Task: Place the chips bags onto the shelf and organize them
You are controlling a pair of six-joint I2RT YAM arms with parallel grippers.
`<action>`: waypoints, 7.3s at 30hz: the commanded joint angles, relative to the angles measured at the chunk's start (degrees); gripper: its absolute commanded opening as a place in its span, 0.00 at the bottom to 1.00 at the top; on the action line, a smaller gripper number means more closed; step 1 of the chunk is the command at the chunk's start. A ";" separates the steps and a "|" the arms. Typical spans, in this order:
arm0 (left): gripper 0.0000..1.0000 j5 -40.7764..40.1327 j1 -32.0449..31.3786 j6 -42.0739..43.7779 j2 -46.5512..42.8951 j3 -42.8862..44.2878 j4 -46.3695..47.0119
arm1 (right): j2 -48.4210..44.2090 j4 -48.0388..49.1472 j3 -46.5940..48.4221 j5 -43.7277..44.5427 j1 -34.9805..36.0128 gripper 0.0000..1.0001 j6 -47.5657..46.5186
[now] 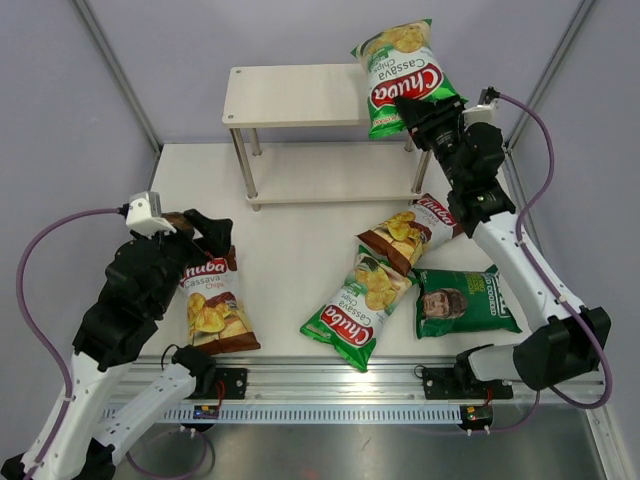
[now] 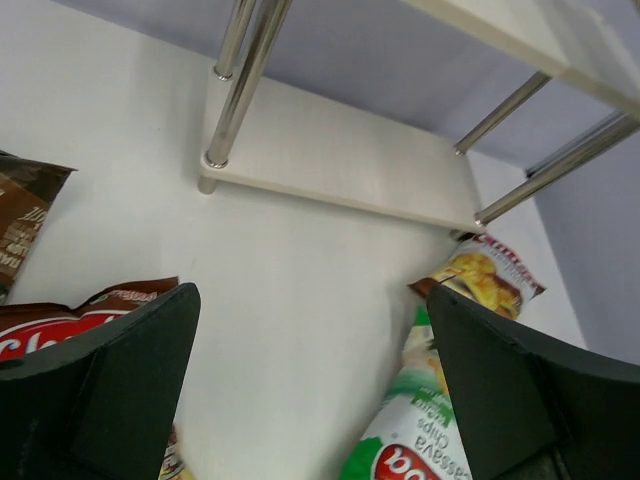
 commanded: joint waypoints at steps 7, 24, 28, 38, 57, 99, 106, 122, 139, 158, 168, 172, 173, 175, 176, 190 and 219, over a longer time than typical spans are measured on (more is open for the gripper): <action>0.99 -0.29 -0.17 9.38 -2.69 -0.68 -7.46 | 8.69 2.79 7.06 0.57 -4.75 0.25 16.17; 0.99 -3.90 -0.17 10.79 -6.91 -8.68 -6.49 | 12.57 -15.82 12.34 12.35 -0.97 0.74 15.47; 0.99 -4.07 -0.17 10.44 -7.61 -8.94 -6.58 | 9.94 -20.06 11.20 16.21 -0.18 0.83 16.08; 0.99 -4.42 -0.17 9.91 -8.31 -9.29 -6.84 | 4.13 -18.58 5.57 17.10 -0.09 0.68 14.59; 0.99 -4.60 -0.17 9.73 -8.93 -9.73 -6.84 | 9.05 -15.40 7.94 21.14 -0.97 0.40 18.89; 0.99 51.99 -4.82 0.06 39.64 -12.99 33.85 | -47.37 -63.57 -9.19 -7.59 -1.41 1.00 -33.13; 0.99 55.78 -9.74 4.55 53.11 -6.40 32.53 | -47.11 -62.44 -12.62 -13.91 -1.41 0.99 -33.58; 0.50 49.90 -15.81 0.07 63.67 -6.83 38.50 | -47.90 -55.66 -20.18 -22.27 -1.32 0.99 -30.50; 0.17 17.58 -18.36 -11.71 26.87 -19.22 27.27 | -45.80 -49.52 -23.78 -24.47 -1.32 0.99 -27.34; 0.09 2.59 -9.16 -10.56 20.06 14.40 21.37 | -27.43 10.67 -37.40 -23.79 19.67 0.97 1.22; 0.08 4.37 -3.15 -24.97 15.34 5.86 37.53 | -21.81 31.52 -39.97 -10.59 29.08 0.96 1.95; 0.09 2.97 -3.24 -32.00 8.58 -3.29 46.84 | -18.03 33.81 -36.36 -6.38 31.37 0.94 1.14; 0.09 3.05 -3.24 -34.19 7.86 -4.54 47.64 | -17.32 34.68 -35.83 -5.58 32.42 0.94 0.79; 0.09 3.31 -3.24 -35.88 6.98 -6.56 48.44 | -15.22 34.78 -32.85 -3.57 34.27 0.94 -2.27; 0.09 4.27 -3.24 -37.10 6.46 -6.92 48.44 | -14.42 33.82 -31.62 -2.94 35.58 0.94 -3.33; 0.13 8.93 -3.24 -39.49 2.15 -9.91 48.27 | -4.48 33.12 -23.70 0.93 38.41 0.88 -1.93; 0.97 12.90 -3.24 -36.94 -0.49 -10.80 38.08 | -4.13 41.37 -24.49 -0.13 39.02 0.26 -12.92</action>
